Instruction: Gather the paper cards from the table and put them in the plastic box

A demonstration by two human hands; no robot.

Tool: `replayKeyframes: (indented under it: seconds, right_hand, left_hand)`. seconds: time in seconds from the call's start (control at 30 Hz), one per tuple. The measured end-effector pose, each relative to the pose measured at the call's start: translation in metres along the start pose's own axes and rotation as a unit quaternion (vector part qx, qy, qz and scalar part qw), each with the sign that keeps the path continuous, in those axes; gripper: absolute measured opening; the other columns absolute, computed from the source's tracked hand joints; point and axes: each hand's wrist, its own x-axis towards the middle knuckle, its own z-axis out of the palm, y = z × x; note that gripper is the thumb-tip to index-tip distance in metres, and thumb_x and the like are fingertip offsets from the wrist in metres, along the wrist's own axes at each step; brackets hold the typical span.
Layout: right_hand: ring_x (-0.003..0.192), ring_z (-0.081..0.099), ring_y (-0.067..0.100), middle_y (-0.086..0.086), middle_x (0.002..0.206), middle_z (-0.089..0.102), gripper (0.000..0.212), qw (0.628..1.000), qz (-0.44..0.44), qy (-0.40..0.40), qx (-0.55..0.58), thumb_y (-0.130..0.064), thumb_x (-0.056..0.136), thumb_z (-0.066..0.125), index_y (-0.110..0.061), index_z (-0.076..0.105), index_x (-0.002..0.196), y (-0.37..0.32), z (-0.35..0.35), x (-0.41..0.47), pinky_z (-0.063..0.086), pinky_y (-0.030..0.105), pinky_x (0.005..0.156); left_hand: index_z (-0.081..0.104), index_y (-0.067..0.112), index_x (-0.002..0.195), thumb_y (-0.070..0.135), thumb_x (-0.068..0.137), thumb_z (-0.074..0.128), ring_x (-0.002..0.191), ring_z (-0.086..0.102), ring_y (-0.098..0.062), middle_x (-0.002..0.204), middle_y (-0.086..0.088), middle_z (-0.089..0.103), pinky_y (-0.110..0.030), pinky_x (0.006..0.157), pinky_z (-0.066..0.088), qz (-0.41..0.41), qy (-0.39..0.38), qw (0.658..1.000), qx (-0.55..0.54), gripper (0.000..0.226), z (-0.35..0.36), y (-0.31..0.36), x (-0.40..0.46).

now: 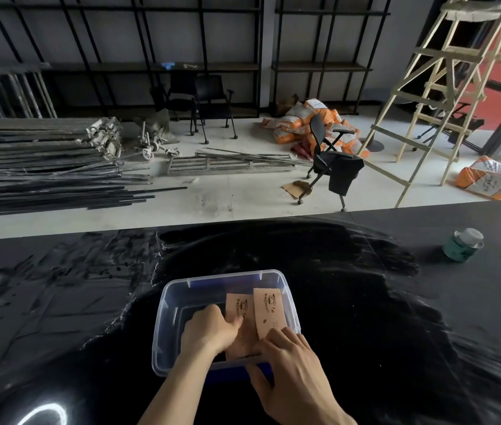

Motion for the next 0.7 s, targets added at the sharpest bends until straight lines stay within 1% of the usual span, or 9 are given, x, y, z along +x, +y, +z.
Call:
replayKeyframes:
  seconds: [0.07,0.13,0.2,0.27,0.33,0.43,0.5,0.57,0.7]
  right_hand:
    - [0.091,0.060,0.011,-0.013,0.094,0.065,0.022,0.999,0.003,0.041,0.014,-0.044,0.093,0.057,-0.030,0.070,0.104,0.000,-0.004,0.011,0.053,0.024,0.077]
    - [0.099,0.062,0.013,-0.009,0.105,0.066,0.020,0.999,0.007,0.051,-0.013,-0.036,0.094,0.058,-0.026,0.069,0.108,0.000,-0.008,0.022,0.054,0.027,0.082]
    - [0.119,0.058,0.021,-0.001,0.126,0.061,0.036,0.998,0.023,-0.012,-0.061,-0.027,0.090,0.057,-0.017,0.065,0.123,0.001,-0.006,0.033,0.051,0.034,0.100]
    - [0.130,0.050,0.027,0.006,0.137,0.054,0.046,0.989,0.046,-0.095,-0.099,-0.021,0.090,0.054,-0.011,0.059,0.134,0.001,-0.004,0.040,0.045,0.037,0.110]
    - [0.128,0.049,0.029,0.008,0.134,0.053,0.041,0.982,0.068,-0.134,-0.119,-0.017,0.090,0.055,-0.010,0.063,0.130,-0.002,-0.004,0.045,0.051,0.039,0.101]
    - [0.121,0.050,0.029,0.008,0.129,0.054,0.033,0.978,0.078,-0.146,-0.125,-0.015,0.092,0.055,-0.009,0.066,0.123,-0.003,-0.003,0.049,0.055,0.041,0.087]
    - [0.119,0.051,0.029,0.008,0.128,0.054,0.032,0.978,0.076,-0.143,-0.132,-0.013,0.092,0.054,-0.008,0.067,0.121,-0.003,-0.003,0.049,0.056,0.041,0.083]
    - [0.119,0.050,0.028,0.007,0.129,0.053,0.033,0.978,0.079,-0.140,-0.132,-0.011,0.091,0.054,-0.009,0.066,0.122,-0.002,-0.001,0.049,0.056,0.040,0.081]
    - [0.122,0.049,0.026,0.005,0.133,0.052,0.035,0.977,0.086,-0.145,-0.130,-0.010,0.091,0.055,-0.009,0.065,0.125,-0.003,-0.003,0.050,0.056,0.039,0.084]
  left_hand:
    - [0.062,0.014,0.124,0.057,0.091,0.056,0.112,0.068,-0.028,0.121,-0.006,0.071,-0.036,0.084,0.051,0.003,0.019,1.000,-0.004,0.055,0.000,-0.003,0.001]
    - [0.066,0.014,0.112,0.047,0.094,0.056,0.103,0.070,-0.028,0.109,-0.006,0.074,-0.036,0.080,0.052,0.013,0.012,1.000,-0.008,0.039,-0.001,-0.002,-0.001]
    - [0.070,0.014,0.096,0.038,0.095,0.053,0.094,0.071,-0.028,0.097,-0.005,0.076,-0.034,0.072,0.051,0.028,0.011,1.000,0.004,0.029,-0.001,0.000,-0.005]
    - [0.072,0.014,0.096,0.027,0.094,0.051,0.096,0.071,-0.030,0.099,-0.007,0.076,-0.036,0.076,0.054,0.036,0.024,0.999,0.021,0.025,0.002,0.001,-0.009]
    - [0.071,0.014,0.099,0.017,0.091,0.049,0.099,0.070,-0.032,0.103,-0.009,0.075,-0.036,0.079,0.054,0.040,0.033,0.998,0.030,0.023,0.005,0.002,-0.009]
    - [0.072,0.014,0.096,0.013,0.090,0.049,0.097,0.070,-0.032,0.101,-0.009,0.075,-0.034,0.072,0.049,0.038,0.037,0.998,0.022,0.024,0.008,0.000,-0.007]
    - [0.072,0.015,0.097,0.011,0.090,0.048,0.096,0.070,-0.030,0.101,-0.008,0.075,-0.034,0.072,0.051,0.043,0.029,0.999,0.015,0.025,0.009,-0.001,-0.006]
    - [0.072,0.015,0.100,0.009,0.089,0.048,0.098,0.070,-0.030,0.102,-0.008,0.075,-0.036,0.079,0.055,0.050,0.023,0.998,0.007,0.026,0.008,-0.001,-0.007]
    - [0.071,0.016,0.106,0.011,0.088,0.049,0.106,0.068,-0.033,0.110,-0.009,0.074,-0.040,0.086,0.056,0.058,0.007,0.998,0.018,0.029,0.002,-0.001,-0.009]
